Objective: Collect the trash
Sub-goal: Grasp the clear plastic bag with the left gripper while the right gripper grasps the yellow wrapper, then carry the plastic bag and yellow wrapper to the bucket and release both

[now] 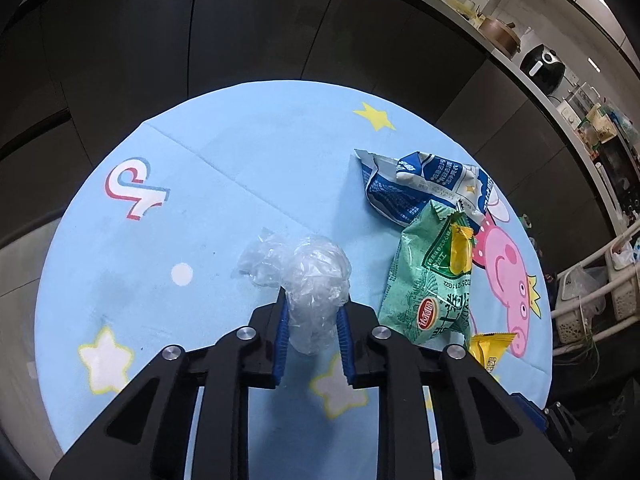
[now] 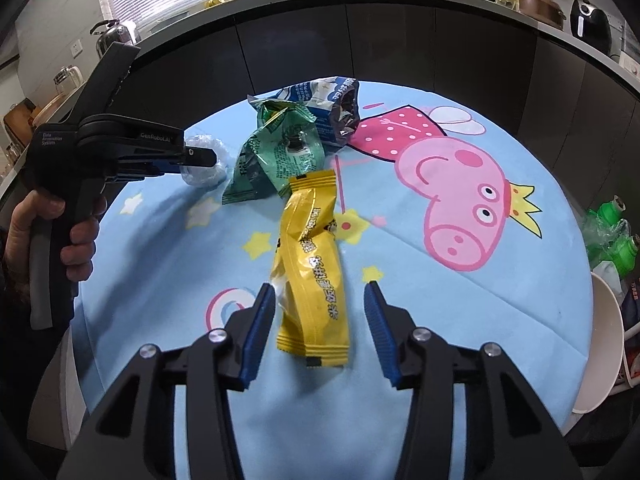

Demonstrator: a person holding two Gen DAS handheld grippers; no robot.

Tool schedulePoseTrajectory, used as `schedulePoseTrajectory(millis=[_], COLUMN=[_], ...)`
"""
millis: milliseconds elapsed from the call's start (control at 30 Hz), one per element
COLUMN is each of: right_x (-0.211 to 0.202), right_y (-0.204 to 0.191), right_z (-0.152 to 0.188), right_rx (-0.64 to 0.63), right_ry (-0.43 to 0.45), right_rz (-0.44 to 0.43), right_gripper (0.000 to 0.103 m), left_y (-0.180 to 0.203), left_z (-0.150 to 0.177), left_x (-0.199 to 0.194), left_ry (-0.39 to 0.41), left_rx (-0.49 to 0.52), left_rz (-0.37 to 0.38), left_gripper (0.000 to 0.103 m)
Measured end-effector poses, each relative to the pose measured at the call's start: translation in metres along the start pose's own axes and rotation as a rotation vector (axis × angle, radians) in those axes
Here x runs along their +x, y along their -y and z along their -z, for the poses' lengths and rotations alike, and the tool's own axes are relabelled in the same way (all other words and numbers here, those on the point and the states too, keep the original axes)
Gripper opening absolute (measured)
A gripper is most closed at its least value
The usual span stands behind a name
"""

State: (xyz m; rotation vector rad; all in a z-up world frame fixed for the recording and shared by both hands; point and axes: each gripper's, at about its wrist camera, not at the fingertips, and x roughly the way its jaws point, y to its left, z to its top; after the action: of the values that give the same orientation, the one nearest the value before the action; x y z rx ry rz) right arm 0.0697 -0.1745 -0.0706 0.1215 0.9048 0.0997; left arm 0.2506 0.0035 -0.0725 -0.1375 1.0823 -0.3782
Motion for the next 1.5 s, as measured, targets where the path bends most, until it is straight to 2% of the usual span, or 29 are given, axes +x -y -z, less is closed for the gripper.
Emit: schedulePoseTrajectory(millis=[100,167,200,433,733,1167,1500], right_x=[0.003,0.000,-0.005,-0.037,-0.078,-0.115,-0.134], right_y=[-0.003,-0.003,-0.003,0.003,0.019,0.060,0.104], right_z=[0.001,0.002,0.003,0.003,0.007,0.021,0.039], right_rx=[-0.004,0.004,0.007,0.035,0.075,0.178,0.270], right_ry=[-0.013,-0.011,0.001,0.066,0.146,0.219,0.256], right_rz=[-0.014,-0.030,-0.039,-0.061,-0.038,0.014,0.051], right_gripper=[0.022,0.015,0.004,0.003,0.003,0.004,0.004], left_y=[0.001,0.002,0.002,0.027,0.085,0.156,0.215], left_z=[0.009,0.015,0.018,0.047,0.069,0.081,0.088], left_x=[-0.012,-0.021,-0.027,-0.071,-0.104,-0.124,-0.118], left_ry=[0.013,0.024,0.030,0.067,0.096,0.124,0.114], left_rx=[0.007,0.012,0.016,0.078,0.187,0.316,0.414], left_rz=[-0.011,-0.017,-0.020,-0.006,0.050,0.101,0.136], left_gripper=[0.010,0.008,0.007,0.007,0.007,0.007,0.007])
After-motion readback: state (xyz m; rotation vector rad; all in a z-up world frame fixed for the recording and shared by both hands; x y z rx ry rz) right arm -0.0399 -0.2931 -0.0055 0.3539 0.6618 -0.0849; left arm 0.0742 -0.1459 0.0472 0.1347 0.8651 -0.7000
